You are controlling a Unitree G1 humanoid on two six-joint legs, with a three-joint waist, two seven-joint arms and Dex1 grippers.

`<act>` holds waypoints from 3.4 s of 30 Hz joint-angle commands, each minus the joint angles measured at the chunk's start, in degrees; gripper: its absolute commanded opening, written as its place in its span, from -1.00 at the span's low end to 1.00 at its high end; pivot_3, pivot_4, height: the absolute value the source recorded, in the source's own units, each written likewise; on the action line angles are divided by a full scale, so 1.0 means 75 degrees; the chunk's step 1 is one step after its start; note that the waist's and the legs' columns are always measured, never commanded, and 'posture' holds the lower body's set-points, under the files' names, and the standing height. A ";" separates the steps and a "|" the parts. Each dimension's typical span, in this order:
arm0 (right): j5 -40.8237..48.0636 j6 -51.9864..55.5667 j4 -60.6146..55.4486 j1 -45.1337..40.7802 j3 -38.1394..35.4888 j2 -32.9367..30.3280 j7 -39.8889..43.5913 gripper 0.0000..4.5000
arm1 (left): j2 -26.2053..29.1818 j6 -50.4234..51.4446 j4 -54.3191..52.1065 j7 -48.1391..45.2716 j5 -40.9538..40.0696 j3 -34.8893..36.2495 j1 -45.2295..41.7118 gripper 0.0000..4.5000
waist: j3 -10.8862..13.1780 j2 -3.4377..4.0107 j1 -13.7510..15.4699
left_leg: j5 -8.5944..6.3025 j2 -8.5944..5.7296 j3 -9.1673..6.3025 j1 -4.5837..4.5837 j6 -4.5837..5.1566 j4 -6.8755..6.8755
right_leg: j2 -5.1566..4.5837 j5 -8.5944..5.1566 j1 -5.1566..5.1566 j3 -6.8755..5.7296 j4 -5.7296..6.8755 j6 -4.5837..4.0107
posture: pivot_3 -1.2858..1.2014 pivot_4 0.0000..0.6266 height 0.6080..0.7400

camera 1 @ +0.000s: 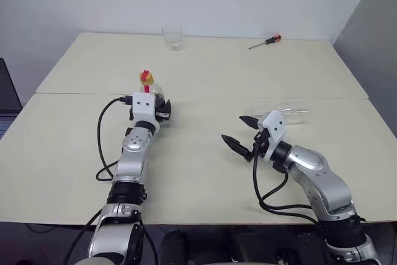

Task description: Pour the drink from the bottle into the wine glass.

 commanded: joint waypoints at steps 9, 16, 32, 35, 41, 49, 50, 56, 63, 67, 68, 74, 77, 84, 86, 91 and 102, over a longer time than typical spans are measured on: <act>0.0018 -0.0041 -0.0097 -0.0424 -0.0020 -0.0105 0.0192 1.00 | 0.0120 -0.0456 0.0033 -0.0036 0.0118 -0.0034 -0.0232 0.04 | 0.0001 -0.0001 -0.0002 | 0.0000 0.0001 -0.0001 -0.0001 0.0000 -0.0001 | 0.0000 0.0000 0.0000 -0.0002 -0.0001 0.0000 | 0.03 -0.52 1.00; 0.0594 0.0499 -0.0191 -0.1418 -0.0542 -0.0097 0.0209 1.00 | 0.0014 -0.0129 -0.0689 -0.0589 -0.0161 -0.0246 -0.0051 -0.13 | 0.0015 -0.0002 -0.0006 | 0.0000 0.0002 0.0001 -0.0004 0.0000 0.0001 | -0.0001 0.0000 -0.0004 0.0000 0.0003 0.0000 | 0.03 -0.52 1.00; 0.1424 0.3560 -0.0612 -0.3824 -0.0733 -0.0377 -0.0591 1.00 | -0.0505 0.1985 -0.3345 -0.2427 -0.0653 -0.1992 0.0435 -0.21 | 0.0035 0.0004 0.0013 | 0.0000 0.0003 -0.0016 -0.0064 0.0000 0.0005 | -0.0006 0.0025 -0.0044 -0.0011 0.0004 -0.0042 | 0.03 -0.52 1.00; 0.1366 0.3751 -0.0599 -0.3850 -0.0711 -0.0365 -0.0725 1.00 | -0.0437 0.1982 -0.3483 -0.2587 -0.0503 -0.2244 0.0567 -0.24 | 0.0035 0.0005 0.0015 | 0.0000 0.0001 -0.0017 -0.0066 0.0000 0.0007 | -0.0008 0.0025 -0.0043 -0.0012 0.0005 -0.0042 | 0.03 -0.52 1.00; 0.1393 0.3975 -0.0418 -0.3831 -0.0720 -0.0147 -0.0919 1.00 | -0.0530 0.1974 -0.3602 -0.2572 -0.0371 -0.2465 0.0724 -0.25 | 0.0035 0.0005 0.0016 | 0.0001 0.0001 -0.0023 -0.0085 0.0001 0.0012 | -0.0008 0.0025 -0.0057 -0.0016 0.0006 -0.0043 | 0.03 -0.52 1.00; 0.1385 0.4028 -0.0299 -0.3809 -0.0699 0.0093 -0.0997 1.00 | -0.0598 0.1913 -0.3711 -0.2523 -0.0238 -0.2568 0.0795 -0.30 | 0.0035 0.0005 0.0019 | 0.0001 0.0000 -0.0026 -0.0098 0.0001 0.0013 | -0.0008 0.0025 -0.0067 -0.0019 0.0006 -0.0043 | 0.03 -0.52 1.00; 0.1372 0.4004 -0.0256 -0.3763 -0.0701 0.0134 -0.1018 1.00 | -0.0599 0.1893 -0.3723 -0.2501 -0.0215 -0.2567 0.0801 -0.30 | 0.0035 0.0005 0.0019 | 0.0001 0.0000 -0.0026 -0.0097 0.0001 0.0013 | -0.0008 0.0025 -0.0067 -0.0018 0.0007 -0.0043 | 0.03 -0.52 1.00; 0.1326 0.3947 -0.0214 -0.3587 -0.0612 0.0300 -0.1115 0.71 | -0.0633 0.1876 -0.3784 -0.2442 -0.0139 -0.2556 0.0850 -0.31 | 0.0035 0.0005 0.0014 | 0.0001 0.0000 -0.0025 -0.0097 0.0001 0.0014 | -0.0008 0.0026 -0.0068 -0.0018 0.0011 -0.0043 | 0.03 -0.52 1.00; 0.1319 0.3983 -0.0261 -0.3516 -0.0624 0.0354 -0.1141 0.22 | -0.0544 0.1759 -0.3800 -0.2440 0.0085 -0.2597 0.0838 -0.33 | 0.0035 0.0005 0.0017 | 0.0001 0.0000 -0.0027 -0.0099 0.0001 0.0015 | -0.0008 0.0026 -0.0069 -0.0020 0.0012 -0.0043 | 0.03 -0.52 1.00; 0.1298 0.3962 -0.0246 -0.3498 -0.0511 0.0375 -0.1124 0.22 | -0.0483 0.1636 -0.3794 -0.2500 0.0215 -0.2665 0.0819 -0.36 | 0.0035 0.0005 0.0017 | 0.0001 0.0000 -0.0026 -0.0099 0.0001 0.0015 | -0.0008 0.0026 -0.0070 -0.0021 0.0013 -0.0043 | 0.03 -0.52 1.00; 0.1301 0.3957 -0.0243 -0.3499 -0.0499 0.0380 -0.1121 0.22 | -0.0487 0.1622 -0.3795 -0.2504 0.0231 -0.2669 0.0818 -0.37 | 0.0035 0.0005 0.0018 | 0.0001 0.0000 -0.0026 -0.0099 0.0001 0.0015 | -0.0008 0.0026 -0.0070 -0.0020 0.0013 -0.0044 | 0.03 -0.52 1.00; 0.1294 0.3929 -0.0189 -0.3534 -0.0487 0.0446 -0.1132 0.22 | -0.0405 0.1417 -0.3776 -0.2561 0.0402 -0.2734 0.0804 -0.37 | 0.0035 0.0005 0.0017 | 0.0001 0.0000 -0.0026 -0.0099 0.0001 0.0015 | -0.0008 0.0026 -0.0070 -0.0020 0.0013 -0.0044 | 0.03 -0.52 1.00; 0.1283 0.3924 -0.0176 -0.3558 -0.0532 0.0442 -0.1155 0.04 | -0.0412 0.1422 -0.3777 -0.2548 0.0388 -0.2705 0.0822 -0.39 | 0.0035 0.0005 0.0018 | 0.0001 0.0000 -0.0026 -0.0099 0.0001 0.0016 | -0.0008 0.0026 -0.0070 -0.0021 0.0013 -0.0044 | 0.03 -0.52 1.00; 0.1290 0.3943 -0.0177 -0.3584 -0.0579 0.0406 -0.1168 -0.36 | -0.0443 0.1380 -0.3724 -0.2529 0.0383 -0.2699 0.0809 -0.44 | 0.0035 0.0005 0.0017 | 0.0001 0.0001 -0.0026 -0.0099 0.0001 0.0016 | -0.0008 0.0026 -0.0070 -0.0022 0.0014 -0.0044 | 0.03 -0.52 1.00; 0.1290 0.3945 -0.0175 -0.3589 -0.0585 0.0401 -0.1168 -0.36 | -0.0444 0.1363 -0.3698 -0.2532 0.0386 -0.2701 0.0797 -0.44 | 0.0035 0.0005 0.0017 | 0.0001 0.0000 -0.0026 -0.0099 0.0001 0.0016 | -0.0008 0.0026 -0.0070 -0.0021 0.0014 -0.0044 | 0.03 -0.52 1.00; 0.1299 0.3920 -0.0178 -0.3584 -0.0601 0.0405 -0.1165 -0.36 | -0.0431 0.1309 -0.3666 -0.2537 0.0410 -0.2728 0.0840 -0.45 | 0.0035 0.0005 0.0017 | 0.0001 0.0000 -0.0027 -0.0099 0.0001 0.0017 | -0.0008 0.0026 -0.0070 -0.0021 0.0015 -0.0044 | 0.03 -0.52 1.00; 0.1324 0.1929 0.1124 -0.4038 -0.0110 -0.0533 0.1617 -0.36 | -0.0429 0.1217 -0.3590 -0.2835 0.0237 -0.2728 0.0780 -0.57 | 0.0036 0.0006 0.0013 | 0.0001 -0.0004 -0.0018 -0.0097 0.0001 0.0024 | -0.0007 0.0027 -0.0069 -0.0034 0.0016 -0.0044 | 0.03 -0.52 1.00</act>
